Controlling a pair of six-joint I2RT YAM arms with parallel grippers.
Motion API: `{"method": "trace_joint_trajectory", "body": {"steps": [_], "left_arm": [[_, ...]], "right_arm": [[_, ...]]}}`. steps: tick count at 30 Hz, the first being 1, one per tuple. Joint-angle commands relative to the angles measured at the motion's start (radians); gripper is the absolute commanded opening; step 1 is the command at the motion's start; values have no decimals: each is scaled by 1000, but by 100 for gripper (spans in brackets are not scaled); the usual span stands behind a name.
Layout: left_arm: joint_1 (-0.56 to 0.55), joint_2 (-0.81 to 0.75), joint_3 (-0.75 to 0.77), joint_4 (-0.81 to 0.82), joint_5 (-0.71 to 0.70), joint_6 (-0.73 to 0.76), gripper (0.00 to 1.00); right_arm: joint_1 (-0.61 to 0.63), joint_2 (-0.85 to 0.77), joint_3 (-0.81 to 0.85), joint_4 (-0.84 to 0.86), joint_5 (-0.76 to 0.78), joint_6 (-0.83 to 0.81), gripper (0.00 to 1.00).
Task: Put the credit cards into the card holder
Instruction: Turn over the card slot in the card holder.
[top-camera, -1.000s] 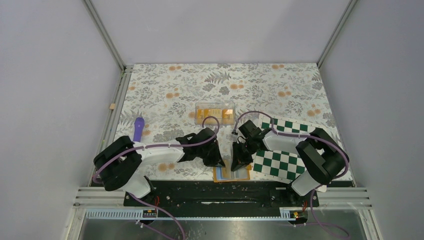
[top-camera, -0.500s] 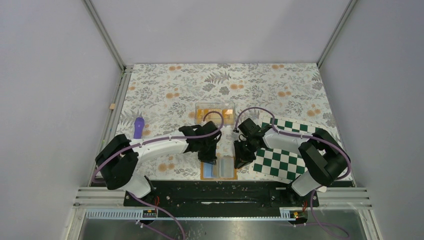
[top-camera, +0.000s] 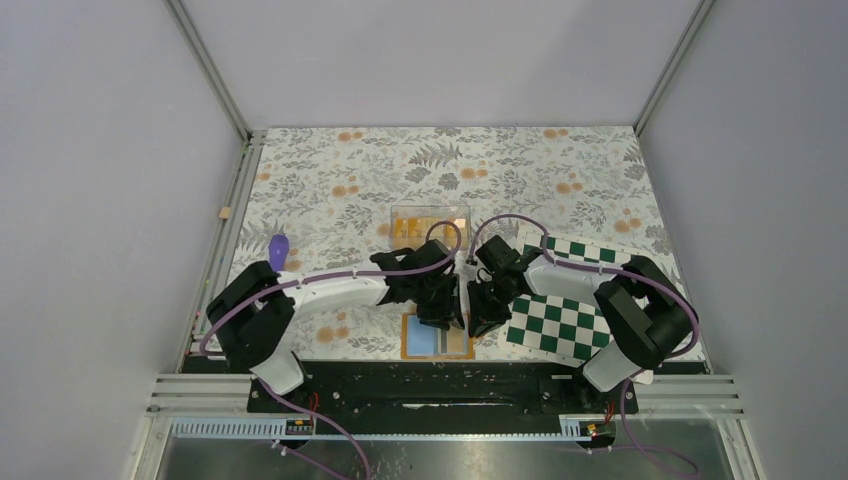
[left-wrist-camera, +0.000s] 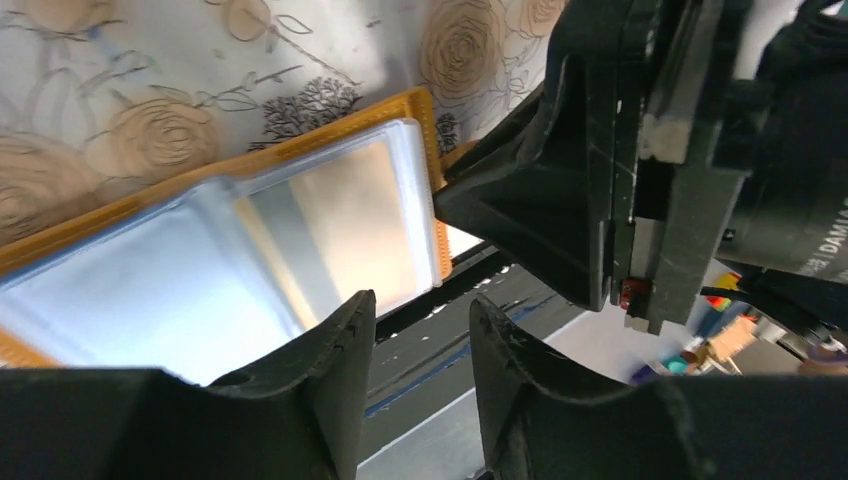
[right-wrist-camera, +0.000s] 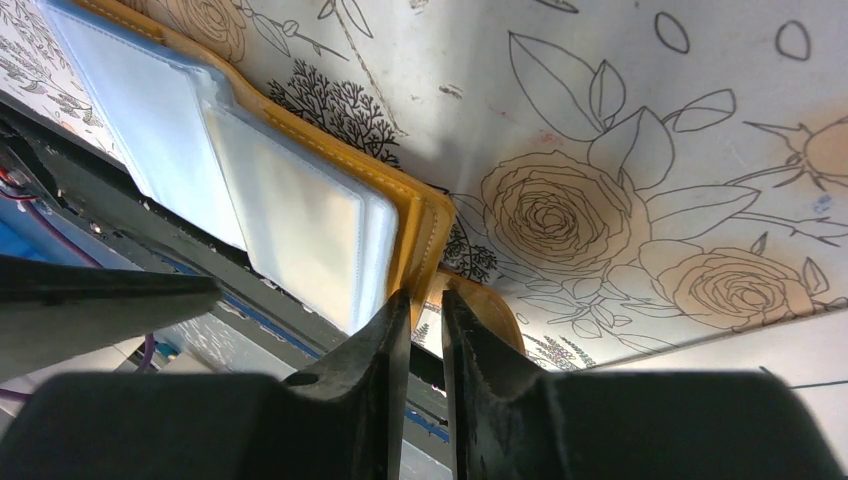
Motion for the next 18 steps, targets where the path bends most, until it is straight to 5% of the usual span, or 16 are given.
{"method": "trace_joint_trajectory", "body": {"steps": [1,12,18], "left_arm": [[-7,42,-64,227,113,-66,41],[-1,-85,-221,509,110,-128,47],[54,-276,-301,572,70,-106,53]], "right_arm": [[6,0,-14,-1,16,-7,25],[-14,-111,15,-94,48,-17,28],[-128,-122,97,-152,17,-64,42]]}}
